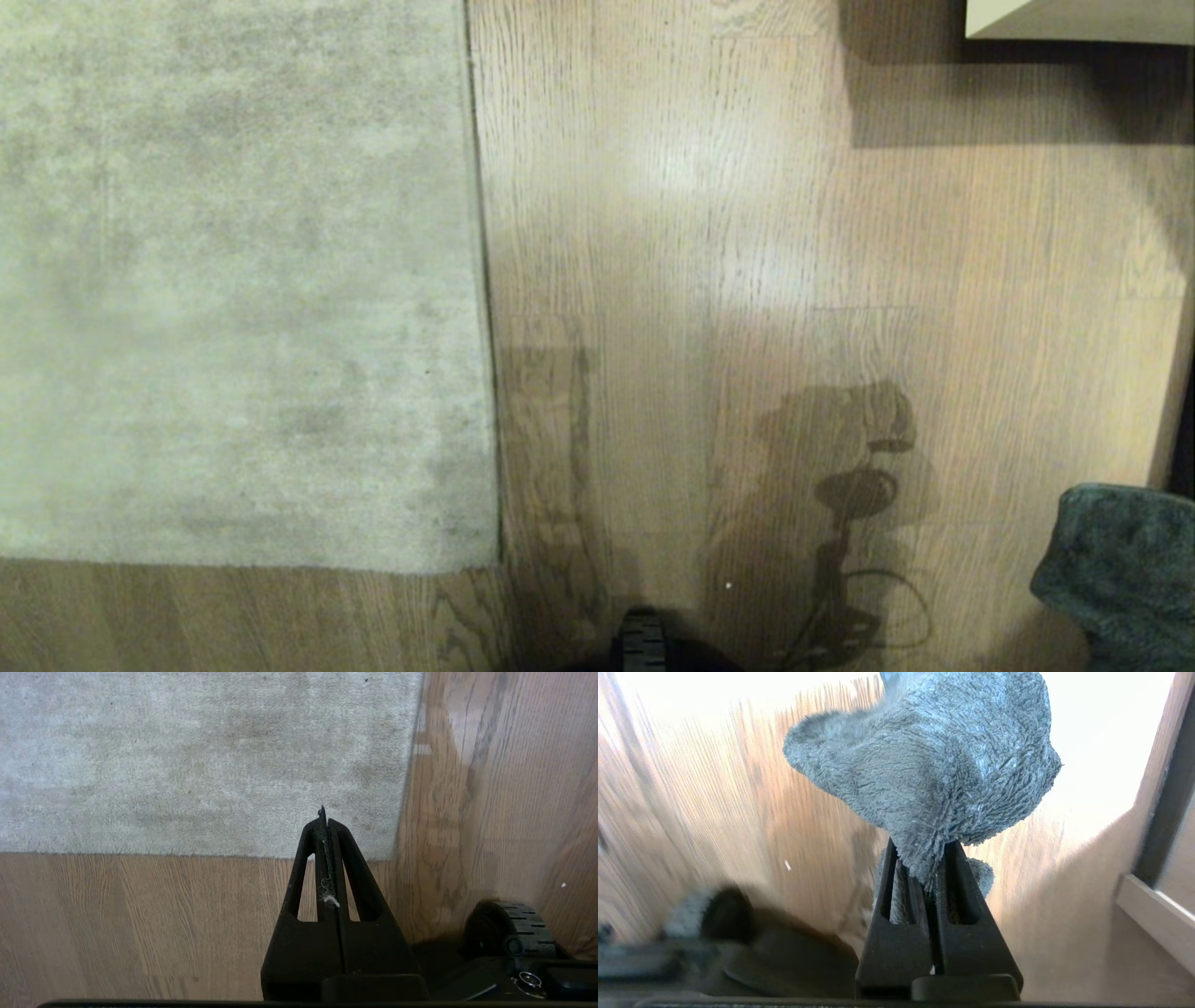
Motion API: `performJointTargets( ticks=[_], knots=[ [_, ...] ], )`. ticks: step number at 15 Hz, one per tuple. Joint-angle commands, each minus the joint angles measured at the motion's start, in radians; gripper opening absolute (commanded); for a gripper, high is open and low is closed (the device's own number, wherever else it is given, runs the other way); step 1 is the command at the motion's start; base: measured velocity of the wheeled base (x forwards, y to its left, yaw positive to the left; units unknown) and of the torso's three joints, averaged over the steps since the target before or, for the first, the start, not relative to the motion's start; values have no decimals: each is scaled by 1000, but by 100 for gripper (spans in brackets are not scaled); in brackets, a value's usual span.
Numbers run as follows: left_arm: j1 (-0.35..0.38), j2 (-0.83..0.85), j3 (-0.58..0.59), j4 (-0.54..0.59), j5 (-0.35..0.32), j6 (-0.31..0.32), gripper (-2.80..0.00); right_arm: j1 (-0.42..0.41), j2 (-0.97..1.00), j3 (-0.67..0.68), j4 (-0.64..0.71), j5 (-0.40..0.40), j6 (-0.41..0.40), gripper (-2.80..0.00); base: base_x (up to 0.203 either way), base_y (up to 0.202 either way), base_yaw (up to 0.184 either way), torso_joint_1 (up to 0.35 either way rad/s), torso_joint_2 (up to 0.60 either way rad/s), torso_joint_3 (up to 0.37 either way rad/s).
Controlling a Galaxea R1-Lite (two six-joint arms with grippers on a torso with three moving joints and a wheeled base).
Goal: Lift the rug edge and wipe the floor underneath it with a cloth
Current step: Lift up the carpet
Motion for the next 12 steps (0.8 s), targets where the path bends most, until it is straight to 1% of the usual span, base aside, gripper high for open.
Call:
performJointTargets(
  ticks=[1,12],
  knots=[
    [0,1,0,1,1,0,-280,-1,-47,0,-4,-2,20,-280,0,0,0,0,0,0],
    [0,1,0,-1,1,-2,-280,-1,-47,0,-4,-1,21,-280,0,0,0,0,0,0]
  ],
)
